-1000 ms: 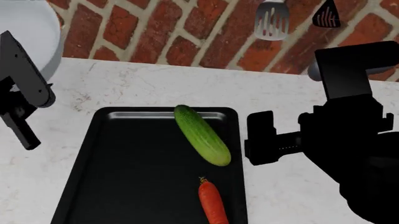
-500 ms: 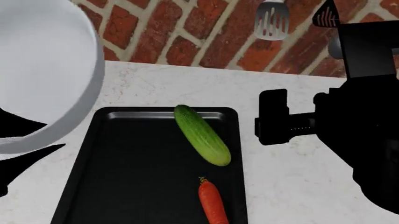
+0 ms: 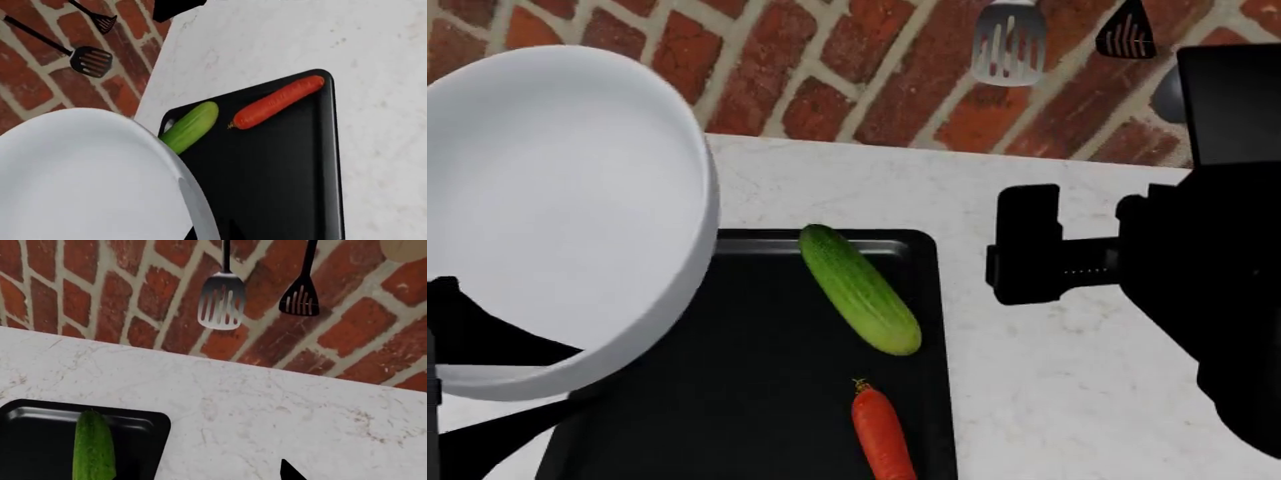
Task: Place the two vegetables and bowl onto the tray for setting up a vegetable dip station.
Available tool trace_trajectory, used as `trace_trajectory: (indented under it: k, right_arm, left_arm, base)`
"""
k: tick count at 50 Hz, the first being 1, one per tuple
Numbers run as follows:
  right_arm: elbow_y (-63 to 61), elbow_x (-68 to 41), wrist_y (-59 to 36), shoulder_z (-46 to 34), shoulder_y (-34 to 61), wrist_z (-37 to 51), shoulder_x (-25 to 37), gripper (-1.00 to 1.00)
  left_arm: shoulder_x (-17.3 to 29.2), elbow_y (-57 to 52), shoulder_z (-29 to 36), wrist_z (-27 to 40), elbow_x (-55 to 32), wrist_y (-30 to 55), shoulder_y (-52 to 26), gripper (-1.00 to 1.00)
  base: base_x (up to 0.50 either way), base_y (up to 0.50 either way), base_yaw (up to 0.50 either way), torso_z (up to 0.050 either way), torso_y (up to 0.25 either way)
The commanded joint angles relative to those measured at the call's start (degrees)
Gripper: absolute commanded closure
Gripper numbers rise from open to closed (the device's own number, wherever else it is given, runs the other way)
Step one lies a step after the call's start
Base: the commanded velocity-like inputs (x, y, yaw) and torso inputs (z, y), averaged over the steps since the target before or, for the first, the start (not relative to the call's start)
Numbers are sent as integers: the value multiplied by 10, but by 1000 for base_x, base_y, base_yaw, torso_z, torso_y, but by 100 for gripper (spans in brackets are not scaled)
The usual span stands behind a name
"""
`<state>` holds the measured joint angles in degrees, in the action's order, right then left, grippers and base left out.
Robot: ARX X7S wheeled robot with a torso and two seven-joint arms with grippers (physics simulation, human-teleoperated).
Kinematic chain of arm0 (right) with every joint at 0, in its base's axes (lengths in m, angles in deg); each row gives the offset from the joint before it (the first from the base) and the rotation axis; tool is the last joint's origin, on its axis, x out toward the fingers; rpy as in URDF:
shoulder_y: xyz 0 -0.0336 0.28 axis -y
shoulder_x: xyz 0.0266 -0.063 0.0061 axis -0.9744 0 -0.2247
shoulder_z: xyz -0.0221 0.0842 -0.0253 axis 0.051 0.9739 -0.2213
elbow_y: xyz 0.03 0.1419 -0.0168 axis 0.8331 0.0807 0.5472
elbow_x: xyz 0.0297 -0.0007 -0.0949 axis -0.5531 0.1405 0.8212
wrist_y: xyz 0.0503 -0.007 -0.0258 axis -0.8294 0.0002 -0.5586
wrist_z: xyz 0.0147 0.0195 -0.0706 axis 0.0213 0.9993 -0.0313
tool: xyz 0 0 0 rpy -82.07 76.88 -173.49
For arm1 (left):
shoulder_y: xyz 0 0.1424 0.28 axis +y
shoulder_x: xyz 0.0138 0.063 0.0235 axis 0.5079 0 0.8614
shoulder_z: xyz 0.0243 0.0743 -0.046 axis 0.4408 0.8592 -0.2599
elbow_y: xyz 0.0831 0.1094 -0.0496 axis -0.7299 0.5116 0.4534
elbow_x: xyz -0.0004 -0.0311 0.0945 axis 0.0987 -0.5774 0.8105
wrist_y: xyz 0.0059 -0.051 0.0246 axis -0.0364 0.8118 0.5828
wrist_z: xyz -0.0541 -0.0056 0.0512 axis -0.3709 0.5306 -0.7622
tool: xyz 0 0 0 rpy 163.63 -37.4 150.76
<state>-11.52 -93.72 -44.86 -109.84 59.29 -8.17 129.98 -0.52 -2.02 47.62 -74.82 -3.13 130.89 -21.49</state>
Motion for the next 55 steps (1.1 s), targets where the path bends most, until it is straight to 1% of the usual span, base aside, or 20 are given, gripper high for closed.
trace_trajectory:
  k: [1,6,14,16,23,37,43,55]
  right_arm:
    - [-2,2,6,1,-9,-6,3,-100]
    - [-3,4,11,2,-16,-7,4,-100]
    - [-1,3,17,7,-18,-8,8,-100]
    - [-1,4,19,7,-20,-10,8,-100]
    - [-2,3,18,7,-21,-11,12,-100]
    - [-4,2,20,8,-27,-13,15,-100]
    - [-4,5,23,8,-31,-17,15,-100]
    - [-10,4,30,11,-42,-19,23,-100]
  left_arm:
    - [-27,26,11,3,30,-9,1,100]
    - [-48,36,40,1,55,-17,15,100]
    - [-78,59,54,-9,61,-17,12,100]
    - [-86,75,66,-10,77,-27,19,100]
    - [-102,93,77,-18,84,-27,15,100]
    - [-106,82,101,-35,93,-20,9,100]
    - [-108,77,123,-46,105,-15,8,100]
    - [-111,70,135,-49,103,-9,11,100]
  base:
    - [0,0,0,0,0]
    - [0,0,0,0,0]
    - [0,0,0,0,1]
    - [0,0,0,0,0]
    - [0,0,0,0,1]
    - [0,0,0,0,1]
    - [0,0,0,0,0]
    - [0,0,0,0,1]
